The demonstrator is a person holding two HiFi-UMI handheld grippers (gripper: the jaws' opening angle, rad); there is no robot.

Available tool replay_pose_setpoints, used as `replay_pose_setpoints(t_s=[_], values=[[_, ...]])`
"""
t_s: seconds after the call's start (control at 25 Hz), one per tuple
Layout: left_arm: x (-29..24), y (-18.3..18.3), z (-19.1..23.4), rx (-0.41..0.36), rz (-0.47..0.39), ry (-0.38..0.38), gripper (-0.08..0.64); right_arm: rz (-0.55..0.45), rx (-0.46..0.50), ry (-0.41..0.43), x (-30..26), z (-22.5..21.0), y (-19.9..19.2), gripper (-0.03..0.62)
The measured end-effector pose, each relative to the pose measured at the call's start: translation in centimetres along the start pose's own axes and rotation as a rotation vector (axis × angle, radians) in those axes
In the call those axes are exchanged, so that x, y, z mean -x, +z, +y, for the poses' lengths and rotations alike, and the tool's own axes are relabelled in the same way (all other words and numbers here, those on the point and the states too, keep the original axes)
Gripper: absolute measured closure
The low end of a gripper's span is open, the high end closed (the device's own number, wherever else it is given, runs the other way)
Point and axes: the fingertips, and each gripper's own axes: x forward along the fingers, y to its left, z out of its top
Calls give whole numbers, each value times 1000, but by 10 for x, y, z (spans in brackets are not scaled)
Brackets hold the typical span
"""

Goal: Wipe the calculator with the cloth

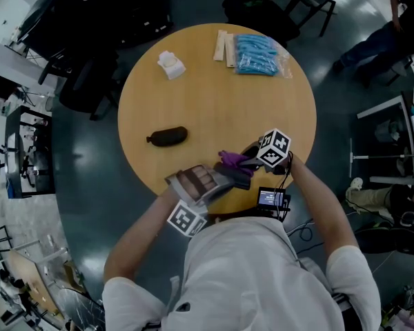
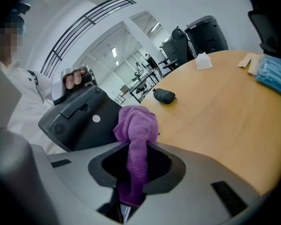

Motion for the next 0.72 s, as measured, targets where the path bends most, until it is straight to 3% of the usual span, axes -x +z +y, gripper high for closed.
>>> replay_pose_setpoints(t_s=[0.28, 0.44, 0.52, 0.6, 0.72], values=[[1, 0, 1, 7, -1, 1, 517, 94, 0, -40, -8, -11, -23, 505], [4, -15, 15, 69, 36, 72, 517, 194, 32, -118, -13, -26, -48, 505], [5, -30, 24, 175, 72, 108, 517, 153, 19, -145, -6, -29, -49, 505], [7, -50, 28, 318, 114, 145, 517, 43, -8, -177, 11, -28, -39, 505], [15, -78, 35, 605, 137, 237, 517, -143, -27, -258, 47, -20, -17, 505]])
